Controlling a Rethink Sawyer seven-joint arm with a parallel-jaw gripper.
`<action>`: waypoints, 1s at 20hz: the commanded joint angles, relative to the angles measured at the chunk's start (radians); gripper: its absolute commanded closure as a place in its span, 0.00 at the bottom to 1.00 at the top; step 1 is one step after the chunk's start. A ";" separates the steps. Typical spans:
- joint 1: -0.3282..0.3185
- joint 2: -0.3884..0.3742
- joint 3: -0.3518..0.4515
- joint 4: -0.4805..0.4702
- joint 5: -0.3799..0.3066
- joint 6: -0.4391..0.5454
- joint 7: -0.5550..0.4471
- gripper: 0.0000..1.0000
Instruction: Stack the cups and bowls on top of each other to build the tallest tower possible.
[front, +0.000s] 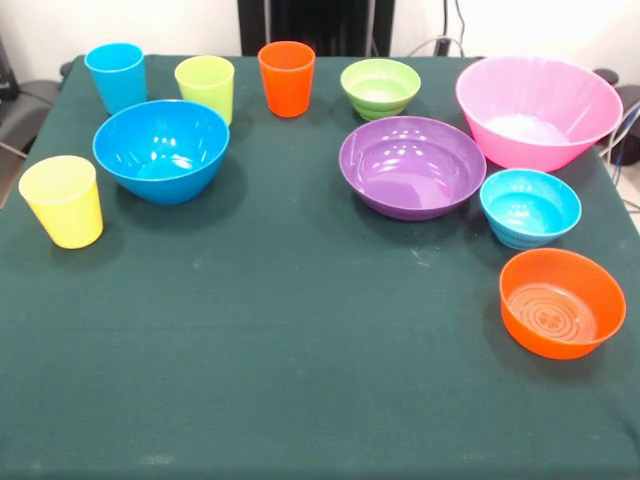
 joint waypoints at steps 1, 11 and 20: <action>0.002 0.157 0.020 -0.138 -0.059 -0.039 0.128 0.00; -0.023 0.297 0.041 -0.236 -0.047 -0.126 0.118 0.00; -0.041 0.398 0.052 -0.309 -0.038 -0.159 0.096 0.00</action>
